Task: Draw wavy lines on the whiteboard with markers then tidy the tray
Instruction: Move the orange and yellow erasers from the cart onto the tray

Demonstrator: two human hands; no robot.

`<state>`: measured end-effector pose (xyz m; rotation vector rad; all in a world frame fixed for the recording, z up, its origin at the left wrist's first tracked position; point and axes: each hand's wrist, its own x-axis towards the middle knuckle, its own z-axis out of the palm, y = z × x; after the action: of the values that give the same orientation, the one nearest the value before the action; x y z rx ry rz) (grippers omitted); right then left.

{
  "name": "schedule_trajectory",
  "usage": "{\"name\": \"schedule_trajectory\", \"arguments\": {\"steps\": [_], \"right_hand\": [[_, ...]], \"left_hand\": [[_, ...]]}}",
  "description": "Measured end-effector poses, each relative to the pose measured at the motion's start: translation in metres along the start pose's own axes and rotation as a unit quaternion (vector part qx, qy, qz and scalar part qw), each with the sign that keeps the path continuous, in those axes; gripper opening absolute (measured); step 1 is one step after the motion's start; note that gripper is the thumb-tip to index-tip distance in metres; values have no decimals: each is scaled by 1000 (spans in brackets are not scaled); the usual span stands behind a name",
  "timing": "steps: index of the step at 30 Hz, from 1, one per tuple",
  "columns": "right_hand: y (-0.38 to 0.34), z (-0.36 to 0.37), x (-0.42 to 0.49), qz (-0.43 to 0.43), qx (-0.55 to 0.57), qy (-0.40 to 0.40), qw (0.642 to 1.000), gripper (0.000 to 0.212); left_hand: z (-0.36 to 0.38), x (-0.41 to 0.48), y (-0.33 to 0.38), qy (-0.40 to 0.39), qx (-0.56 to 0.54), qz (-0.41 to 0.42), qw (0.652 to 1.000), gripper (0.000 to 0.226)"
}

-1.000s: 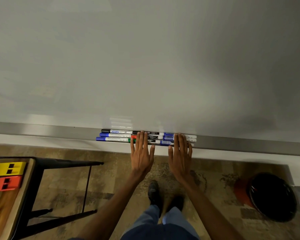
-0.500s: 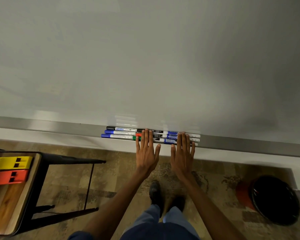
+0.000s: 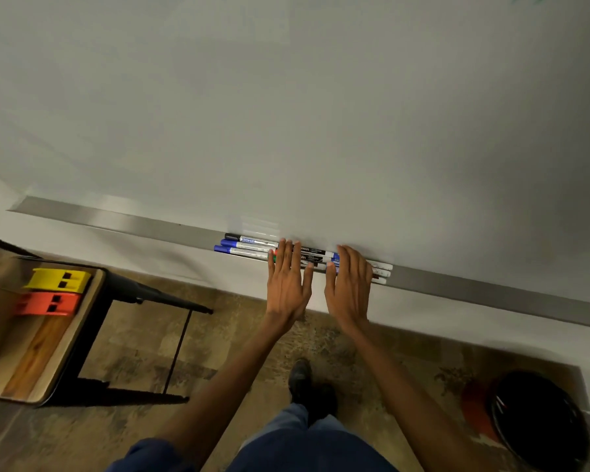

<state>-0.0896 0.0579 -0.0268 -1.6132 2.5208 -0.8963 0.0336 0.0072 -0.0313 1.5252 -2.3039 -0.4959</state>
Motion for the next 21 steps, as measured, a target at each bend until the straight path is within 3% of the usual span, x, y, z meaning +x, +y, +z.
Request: {"name": "schedule_trajectory", "arguments": {"steps": [10, 21], "right_hand": [[-88, 10, 9, -127, 79, -32, 988, 36], [-266, 74, -15, -264, 175, -149, 937, 30]], "left_hand": [[-83, -37, -40, 157, -39, -103, 981, 51], [-176, -83, -178, 276, -49, -247, 928, 36]]}}
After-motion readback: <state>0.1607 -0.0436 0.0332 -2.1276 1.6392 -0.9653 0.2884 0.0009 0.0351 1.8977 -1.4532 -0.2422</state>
